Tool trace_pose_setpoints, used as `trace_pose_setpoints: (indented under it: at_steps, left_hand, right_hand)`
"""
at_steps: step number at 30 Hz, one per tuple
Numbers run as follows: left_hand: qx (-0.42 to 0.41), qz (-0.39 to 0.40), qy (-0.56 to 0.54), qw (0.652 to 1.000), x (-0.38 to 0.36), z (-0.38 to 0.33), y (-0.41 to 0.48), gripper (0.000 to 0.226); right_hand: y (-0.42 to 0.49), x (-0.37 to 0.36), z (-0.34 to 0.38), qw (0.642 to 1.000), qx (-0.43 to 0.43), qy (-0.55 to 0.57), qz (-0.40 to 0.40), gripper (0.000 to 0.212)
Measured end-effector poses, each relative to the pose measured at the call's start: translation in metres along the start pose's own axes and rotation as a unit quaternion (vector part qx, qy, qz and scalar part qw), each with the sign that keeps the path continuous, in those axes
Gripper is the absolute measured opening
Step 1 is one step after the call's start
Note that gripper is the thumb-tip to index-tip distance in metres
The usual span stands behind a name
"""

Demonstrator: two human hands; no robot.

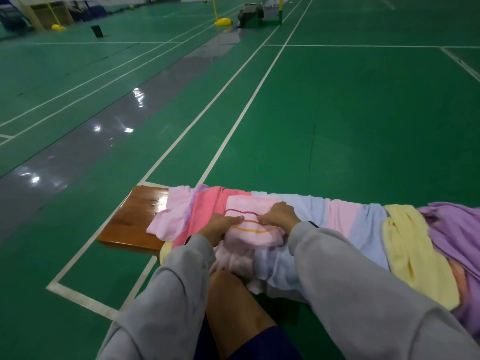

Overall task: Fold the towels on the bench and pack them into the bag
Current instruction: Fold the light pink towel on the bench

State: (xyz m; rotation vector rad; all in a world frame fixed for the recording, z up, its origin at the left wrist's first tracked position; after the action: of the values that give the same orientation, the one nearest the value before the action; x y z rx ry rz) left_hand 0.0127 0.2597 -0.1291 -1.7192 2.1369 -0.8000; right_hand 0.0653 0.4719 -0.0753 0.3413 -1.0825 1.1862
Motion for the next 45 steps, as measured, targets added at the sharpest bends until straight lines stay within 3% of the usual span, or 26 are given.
trace_pose_setpoints:
  at_steps: [3,5,8,11,14,16,20,23,27,29,33,35,37,39,40,45]
  left_hand:
    - [0.015,0.013,-0.027,0.999,-0.009,-0.024,-0.027,0.076]
    - [0.036,0.042,-0.015,0.998,-0.016,-0.035,-0.047,0.057]
    - [0.034,0.072,-0.035,0.996,-0.019,-0.044,-0.056,0.032]
    - [0.021,0.063,-0.034,0.997,-0.017,-0.057,-0.067,0.034]
    - [-0.001,0.094,-0.096,0.991,-0.003,-0.075,-0.076,0.029]
    - [-0.031,0.082,-0.147,0.985,0.019,-0.089,-0.081,0.036]
    - [-0.066,0.087,-0.204,0.973,0.078,-0.1,-0.085,0.042]
    - [-0.058,0.072,-0.188,0.978,0.126,-0.086,-0.083,0.043]
    - [-0.011,-0.02,-0.138,0.99,0.208,-0.051,-0.069,0.049]
    - [-0.021,-0.03,-0.137,0.99,0.245,-0.045,-0.063,0.055]
    - [-0.091,-0.185,-0.112,0.972,0.293,-0.051,-0.051,0.037]
    - [-0.117,-0.285,-0.024,0.951,0.311,-0.049,-0.036,0.042]
    - [-0.107,-0.319,0.147,0.93,0.322,-0.036,-0.018,0.057]
    - [-0.095,-0.305,0.29,0.902,0.326,-0.011,0.006,0.067]
    - [-0.102,-0.297,0.341,0.886,0.324,0.002,0.016,0.071]
    - [-0.123,-0.241,0.515,0.813,0.269,0.005,0.023,0.08]
  right_hand:
    - [0.004,-0.007,-0.002,0.989,-0.051,0.138,-0.012,0.075]
    - [0.005,-0.009,-0.006,0.959,-0.07,0.275,-0.001,0.058]
    - [0.003,-0.006,-0.011,0.941,-0.043,0.334,0.034,0.03]
    - [0.007,-0.001,-0.007,0.927,-0.058,0.357,0.1,0.035]
    - [0.005,0.017,0.017,0.87,-0.084,0.452,0.18,0.041]
    - [0.001,0.032,0.043,0.833,-0.08,0.517,0.179,0.039]
    - [-0.008,0.027,0.101,0.795,-0.059,0.561,0.225,0.041]
    - [-0.016,-0.007,0.15,0.831,-0.039,0.473,0.29,0.035]
    - [-0.019,-0.056,0.21,0.876,-0.029,0.395,0.276,0.026]
    - [-0.016,-0.077,0.24,0.879,-0.02,0.383,0.282,0.03]
    - [-0.005,-0.107,0.294,0.855,-0.024,0.433,0.284,0.041]
    - [0.0,-0.126,0.305,0.861,-0.035,0.431,0.269,0.03]
    - [-0.003,-0.142,0.302,0.912,-0.001,0.332,0.241,0.022]
    - [-0.009,-0.157,0.29,0.962,0.108,0.139,0.208,0.024]
    - [-0.012,-0.162,0.284,0.968,0.163,0.055,0.182,0.021]
    - [-0.004,-0.169,0.283,0.965,0.257,-0.038,0.016,0.013]
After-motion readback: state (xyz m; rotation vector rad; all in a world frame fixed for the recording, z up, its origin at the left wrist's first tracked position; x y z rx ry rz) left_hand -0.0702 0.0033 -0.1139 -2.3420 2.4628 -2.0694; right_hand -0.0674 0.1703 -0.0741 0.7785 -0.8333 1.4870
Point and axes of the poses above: each hand's wrist, its own y-axis towards the middle knuckle, its own x-axis out of the back of the hand, z = x × y, the point moved 1 cm from there along y, towards the middle knuckle, and after that the axes turned 8 degrees about -z, right-handed, at the moved point
